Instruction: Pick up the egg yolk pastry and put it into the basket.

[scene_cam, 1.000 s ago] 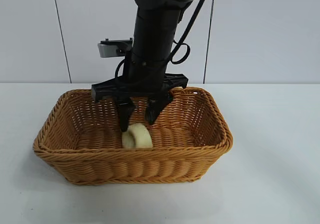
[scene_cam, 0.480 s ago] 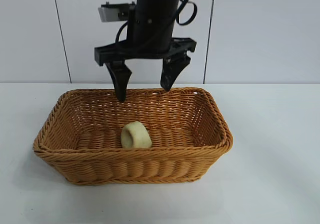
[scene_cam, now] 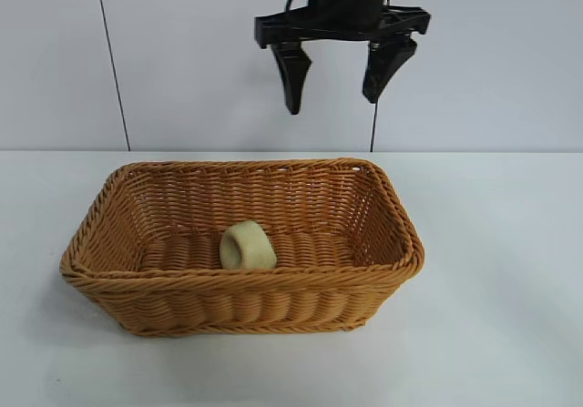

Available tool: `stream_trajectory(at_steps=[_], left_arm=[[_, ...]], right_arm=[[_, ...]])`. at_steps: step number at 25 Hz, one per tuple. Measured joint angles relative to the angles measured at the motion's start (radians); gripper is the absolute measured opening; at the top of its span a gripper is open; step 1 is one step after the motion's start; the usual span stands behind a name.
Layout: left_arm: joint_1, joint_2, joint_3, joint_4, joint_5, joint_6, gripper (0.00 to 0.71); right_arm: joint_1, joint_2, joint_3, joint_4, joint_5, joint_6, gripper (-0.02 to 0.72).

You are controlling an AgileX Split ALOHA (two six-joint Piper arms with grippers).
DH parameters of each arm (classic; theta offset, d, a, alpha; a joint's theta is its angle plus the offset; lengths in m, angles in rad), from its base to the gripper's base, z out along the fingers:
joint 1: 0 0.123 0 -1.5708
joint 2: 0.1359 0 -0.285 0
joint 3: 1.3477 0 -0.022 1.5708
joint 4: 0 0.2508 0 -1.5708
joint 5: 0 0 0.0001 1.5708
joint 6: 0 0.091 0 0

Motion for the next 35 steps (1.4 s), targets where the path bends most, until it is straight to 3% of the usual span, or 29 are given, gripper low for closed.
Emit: stream_trajectory(at_steps=[13, 23, 29, 35], left_arm=[[0.000, 0.000, 0.000, 0.000, 0.000, 0.000, 0.696], [0.000, 0.000, 0.000, 0.000, 0.000, 0.000, 0.696], [0.000, 0.000, 0.000, 0.000, 0.000, 0.007, 0.696], [0.000, 0.000, 0.000, 0.000, 0.000, 0.007, 0.696]], right_arm=[[-0.386, 0.001, 0.000, -0.027, -0.001, -0.027, 0.611], [-0.435, -0.011, 0.027, -0.001, -0.001, -0.050, 0.611], [-0.435, -0.158, 0.279, 0.036, -0.003, -0.073, 0.611], [-0.435, -0.408, 0.665, 0.091, -0.001, -0.111, 0.611]])
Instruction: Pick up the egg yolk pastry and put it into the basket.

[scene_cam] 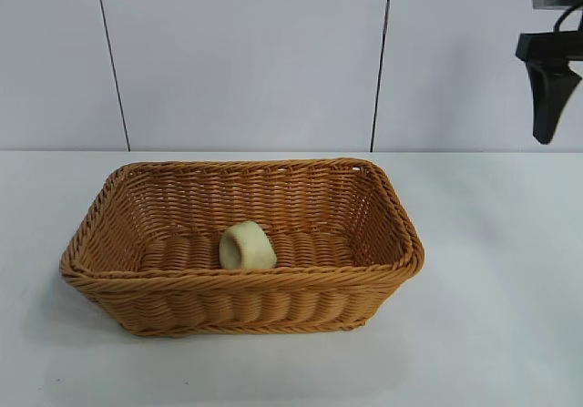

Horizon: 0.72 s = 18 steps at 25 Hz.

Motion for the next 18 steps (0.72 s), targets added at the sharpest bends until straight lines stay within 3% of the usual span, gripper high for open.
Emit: stream_trajectory(at_steps=[8, 14, 18], left_arm=[[0.000, 0.000, 0.000, 0.000, 0.000, 0.000, 0.696], [0.000, 0.000, 0.000, -0.001, 0.000, 0.000, 0.696], [0.000, 0.000, 0.000, -0.001, 0.000, 0.000, 0.696]], right_arm=[[0.000, -0.372, 0.443, 0.008, 0.002, -0.025, 0.611], [0.000, -0.685, 0.674, 0.008, 0.000, -0.047, 0.611], [0.000, -0.915, 0.764, 0.008, -0.061, -0.055, 0.611]])
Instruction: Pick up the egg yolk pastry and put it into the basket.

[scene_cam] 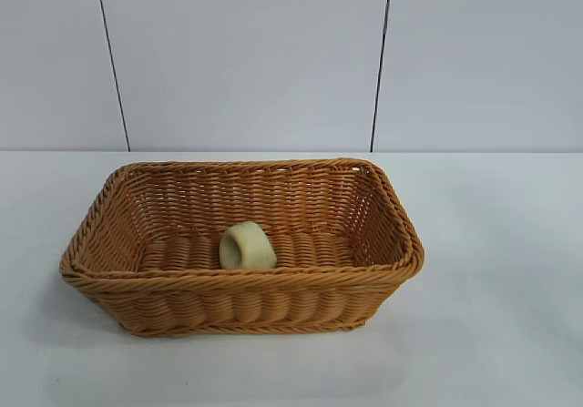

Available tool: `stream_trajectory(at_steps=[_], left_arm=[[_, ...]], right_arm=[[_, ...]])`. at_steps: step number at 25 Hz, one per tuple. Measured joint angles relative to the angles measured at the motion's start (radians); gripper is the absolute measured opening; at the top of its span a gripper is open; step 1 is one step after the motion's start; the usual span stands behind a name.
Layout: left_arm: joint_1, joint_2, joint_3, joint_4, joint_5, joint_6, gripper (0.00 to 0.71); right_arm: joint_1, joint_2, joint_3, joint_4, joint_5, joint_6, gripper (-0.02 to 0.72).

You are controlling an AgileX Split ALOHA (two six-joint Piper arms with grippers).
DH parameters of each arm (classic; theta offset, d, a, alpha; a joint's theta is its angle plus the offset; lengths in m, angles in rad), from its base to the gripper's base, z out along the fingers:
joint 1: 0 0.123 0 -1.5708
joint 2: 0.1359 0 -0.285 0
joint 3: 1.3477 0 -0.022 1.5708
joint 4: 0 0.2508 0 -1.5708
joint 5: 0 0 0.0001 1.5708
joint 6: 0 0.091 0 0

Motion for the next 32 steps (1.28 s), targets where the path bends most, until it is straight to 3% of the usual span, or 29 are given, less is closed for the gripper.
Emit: stream_trajectory(at_steps=[12, 24, 32], left_arm=[[0.000, 0.000, 0.000, 0.000, 0.000, 0.000, 0.696], [0.000, 0.000, 0.000, 0.000, 0.000, 0.000, 0.696], [0.000, 0.000, 0.000, 0.000, 0.000, 0.000, 0.696]], right_arm=[[0.000, -0.557, 0.124, 0.008, -0.123, -0.004, 0.611], [0.000, -0.840, 0.128, 0.014, -0.125, -0.004, 0.611], [0.000, -0.855, 0.128, 0.014, -0.125, -0.005, 0.611]])
